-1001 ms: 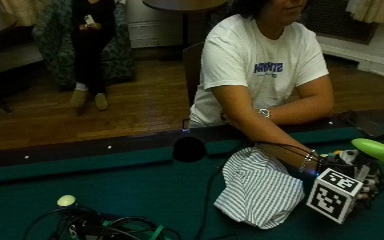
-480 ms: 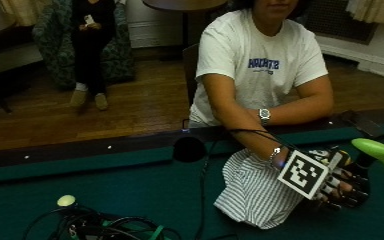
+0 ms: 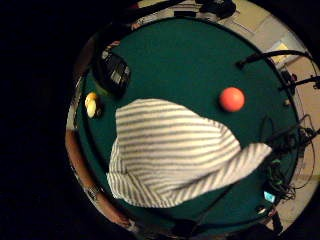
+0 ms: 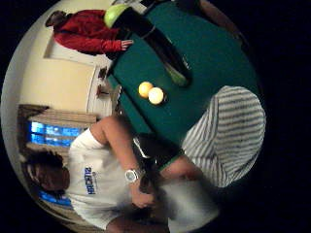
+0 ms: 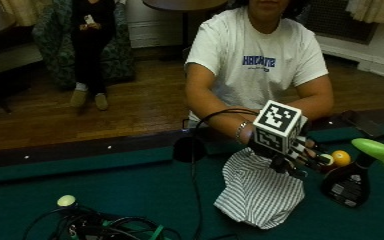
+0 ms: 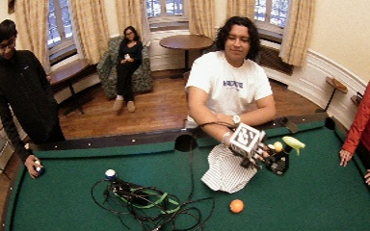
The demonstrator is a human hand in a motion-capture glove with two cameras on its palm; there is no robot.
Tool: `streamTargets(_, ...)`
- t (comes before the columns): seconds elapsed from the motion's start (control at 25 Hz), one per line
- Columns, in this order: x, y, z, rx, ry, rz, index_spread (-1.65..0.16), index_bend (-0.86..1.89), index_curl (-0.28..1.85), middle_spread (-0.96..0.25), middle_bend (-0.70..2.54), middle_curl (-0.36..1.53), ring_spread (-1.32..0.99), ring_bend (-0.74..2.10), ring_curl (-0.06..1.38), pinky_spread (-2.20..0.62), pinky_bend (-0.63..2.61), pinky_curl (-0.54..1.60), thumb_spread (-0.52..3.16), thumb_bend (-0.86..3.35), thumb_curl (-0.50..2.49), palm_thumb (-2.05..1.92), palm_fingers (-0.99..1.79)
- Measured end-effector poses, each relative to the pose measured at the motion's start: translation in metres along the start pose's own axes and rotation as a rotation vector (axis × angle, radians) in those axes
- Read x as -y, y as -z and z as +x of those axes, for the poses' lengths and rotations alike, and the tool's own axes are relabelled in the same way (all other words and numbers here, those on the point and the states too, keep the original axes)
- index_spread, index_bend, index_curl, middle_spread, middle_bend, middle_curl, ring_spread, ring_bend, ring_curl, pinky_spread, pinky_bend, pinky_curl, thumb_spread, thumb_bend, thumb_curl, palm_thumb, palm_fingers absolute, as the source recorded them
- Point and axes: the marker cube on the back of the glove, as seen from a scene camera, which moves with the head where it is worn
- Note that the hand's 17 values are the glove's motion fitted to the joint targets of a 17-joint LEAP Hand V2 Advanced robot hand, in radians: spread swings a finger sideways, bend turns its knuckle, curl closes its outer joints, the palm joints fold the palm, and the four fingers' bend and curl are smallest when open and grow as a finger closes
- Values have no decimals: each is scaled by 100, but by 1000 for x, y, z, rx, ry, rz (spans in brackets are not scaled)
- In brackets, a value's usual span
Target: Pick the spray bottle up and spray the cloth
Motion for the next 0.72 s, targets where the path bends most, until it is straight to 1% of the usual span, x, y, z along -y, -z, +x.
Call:
streamTargets(0.2,-49,25,-22,-69,73,-19,-46,16,38,-17,17,34,-18,27,31,16,32,35,92,-4,44,35,30)
streamTargets(0.4,-92,43,-29,-119,92,-30,-47,11,35,-17,19,33,-18,28,31,17,33,35,92,-4,42,34,28)
streamTargets(0.72,-131,54,-31,-134,87,-22,-46,11,30,-16,21,34,-18,32,32,18,34,35,93,-4,39,33,27)
